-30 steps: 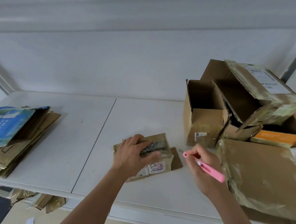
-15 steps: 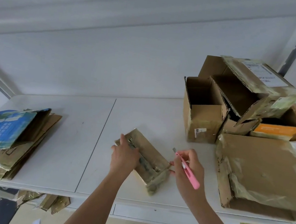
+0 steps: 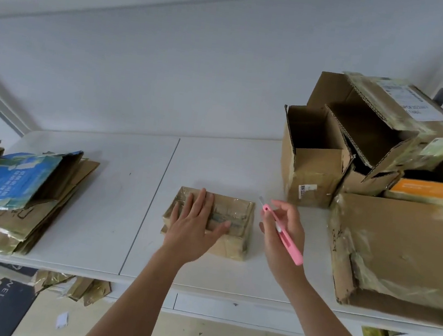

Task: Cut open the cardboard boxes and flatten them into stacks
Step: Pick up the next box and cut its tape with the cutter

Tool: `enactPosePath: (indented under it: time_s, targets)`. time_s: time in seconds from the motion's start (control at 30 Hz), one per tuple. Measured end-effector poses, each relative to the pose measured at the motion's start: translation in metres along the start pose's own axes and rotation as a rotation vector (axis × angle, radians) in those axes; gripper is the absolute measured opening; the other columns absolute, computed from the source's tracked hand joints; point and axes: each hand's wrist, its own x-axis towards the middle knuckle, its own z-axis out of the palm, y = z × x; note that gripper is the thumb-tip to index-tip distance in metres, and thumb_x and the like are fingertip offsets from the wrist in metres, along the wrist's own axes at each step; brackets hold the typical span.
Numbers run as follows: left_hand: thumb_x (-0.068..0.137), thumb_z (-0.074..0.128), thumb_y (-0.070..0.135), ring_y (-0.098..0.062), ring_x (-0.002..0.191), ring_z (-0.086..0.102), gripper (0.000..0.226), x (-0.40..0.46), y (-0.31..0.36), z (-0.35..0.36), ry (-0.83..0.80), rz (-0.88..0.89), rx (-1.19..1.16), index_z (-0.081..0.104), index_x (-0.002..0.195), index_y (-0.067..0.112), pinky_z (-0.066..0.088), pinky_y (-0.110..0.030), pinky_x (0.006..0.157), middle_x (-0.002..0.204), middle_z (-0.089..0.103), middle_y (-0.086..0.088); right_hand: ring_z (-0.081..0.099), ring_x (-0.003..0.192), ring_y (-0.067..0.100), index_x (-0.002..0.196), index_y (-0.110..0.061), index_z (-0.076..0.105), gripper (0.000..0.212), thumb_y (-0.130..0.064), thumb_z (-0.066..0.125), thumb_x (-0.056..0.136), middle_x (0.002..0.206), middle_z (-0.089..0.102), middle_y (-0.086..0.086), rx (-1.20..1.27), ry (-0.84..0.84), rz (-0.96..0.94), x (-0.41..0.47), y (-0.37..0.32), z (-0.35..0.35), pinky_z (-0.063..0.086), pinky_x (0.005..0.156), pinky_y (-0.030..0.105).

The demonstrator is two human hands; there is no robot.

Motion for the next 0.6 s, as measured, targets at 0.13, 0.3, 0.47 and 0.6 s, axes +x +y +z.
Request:
enactPosePath:
  time_s: [0.13,0.3,0.47,0.6]
  targets:
    - [0.085,0.034,0.078,-0.018,0.149,-0.017,0.098,0.004,-0.002,-0.004,-0.073,-0.012,0.008,-0.009,0.156,0.026,-0.01,-0.041,0.121,0.161,-0.021,0.01,0.064,0.082,0.011,0.098,-0.012,0.059,0.002,-0.01,0.058,0.097,0.087,0.066,0.0,-0.003,-0.018,0.044,-0.014,0.006,0.003,0.05,0.071,0.025]
    - [0.083,0.035,0.079,-0.018,0.149,-0.017,0.1,0.003,-0.002,-0.004,-0.07,-0.02,0.004,-0.008,0.156,0.026,-0.01,-0.041,0.121,0.161,-0.022,0.01,0.062,0.077,0.006,0.095,-0.007,0.059,0.003,-0.007,0.057,0.097,0.087,0.065,-0.002,-0.065,-0.049,0.013,-0.013,0.005,0.002,0.046,0.066,0.016]
    - [0.088,0.039,0.073,-0.018,0.149,-0.019,0.096,0.002,-0.002,-0.005,-0.087,-0.012,-0.003,-0.01,0.156,0.026,-0.01,-0.041,0.121,0.161,-0.023,0.009,0.063,0.08,0.017,0.093,-0.011,0.057,0.005,-0.008,0.056,0.097,0.088,0.066,0.004,-0.143,-0.069,-0.036,-0.007,0.007,0.002,0.052,0.068,0.032]
    - [0.09,0.039,0.071,-0.018,0.149,-0.019,0.094,0.002,-0.002,-0.005,-0.086,-0.01,0.003,-0.01,0.156,0.027,-0.01,-0.042,0.121,0.161,-0.023,0.009,0.062,0.079,0.02,0.088,-0.012,0.057,0.008,-0.007,0.057,0.095,0.084,0.064,0.005,-0.178,-0.078,-0.041,-0.002,0.008,0.002,0.05,0.068,0.034]
